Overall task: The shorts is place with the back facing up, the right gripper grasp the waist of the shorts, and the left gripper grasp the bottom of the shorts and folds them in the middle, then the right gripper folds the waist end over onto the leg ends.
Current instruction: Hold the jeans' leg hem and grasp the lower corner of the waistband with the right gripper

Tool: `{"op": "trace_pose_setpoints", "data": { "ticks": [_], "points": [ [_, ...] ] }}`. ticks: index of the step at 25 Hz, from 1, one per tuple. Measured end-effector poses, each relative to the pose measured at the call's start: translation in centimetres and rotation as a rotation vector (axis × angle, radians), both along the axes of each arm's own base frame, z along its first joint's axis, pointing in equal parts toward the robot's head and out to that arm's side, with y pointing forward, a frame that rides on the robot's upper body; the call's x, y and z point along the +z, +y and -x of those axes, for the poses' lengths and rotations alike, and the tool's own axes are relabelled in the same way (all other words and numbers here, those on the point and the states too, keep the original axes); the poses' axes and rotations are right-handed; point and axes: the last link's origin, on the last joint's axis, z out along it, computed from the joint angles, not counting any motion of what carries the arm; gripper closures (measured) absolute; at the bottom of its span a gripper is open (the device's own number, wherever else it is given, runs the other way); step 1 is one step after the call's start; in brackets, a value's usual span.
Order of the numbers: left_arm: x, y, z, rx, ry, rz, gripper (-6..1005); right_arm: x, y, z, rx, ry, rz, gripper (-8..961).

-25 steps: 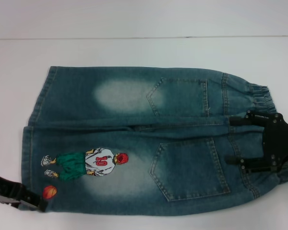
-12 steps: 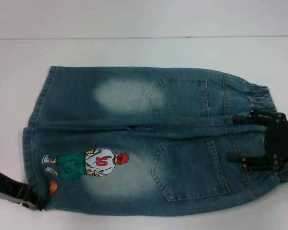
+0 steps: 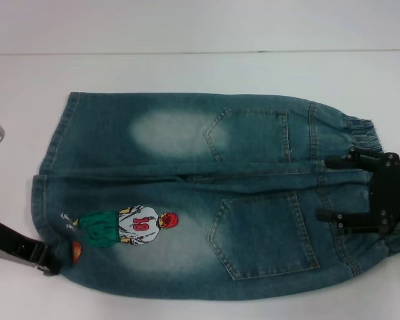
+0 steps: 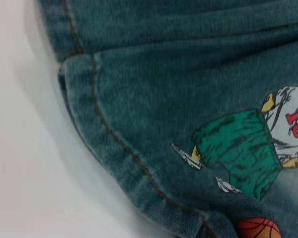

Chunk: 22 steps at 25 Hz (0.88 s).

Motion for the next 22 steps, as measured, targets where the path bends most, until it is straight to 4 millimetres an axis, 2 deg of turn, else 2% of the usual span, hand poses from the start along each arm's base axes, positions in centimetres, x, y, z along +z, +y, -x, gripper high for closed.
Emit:
{"op": "trace_pose_setpoints", "data": {
  "ticks": [4,10,16,22],
  "points": [
    [0.0,0.2,-0.1,-0.010,-0.003,-0.011,935,0.3,-0.2,-0.4,-0.039,0.014,-0.009,38],
    [0.4,1.0,-1.1,-0.068,-0.061,-0.062,936,2.8,0.3,-1.0,-0.250,0.036,0.021,39],
    [0.2,1.7,-2.2,-0.147,-0.136,-0.098,935,6.4,0.2,-0.5,-0.458,-0.106,0.109,38],
    [0.3,2.2,-2.3,-0.207,-0.184,-0.155,936,7.7,0.7,0.2,-0.650,-0.326,0.244,39]
  ]
}}
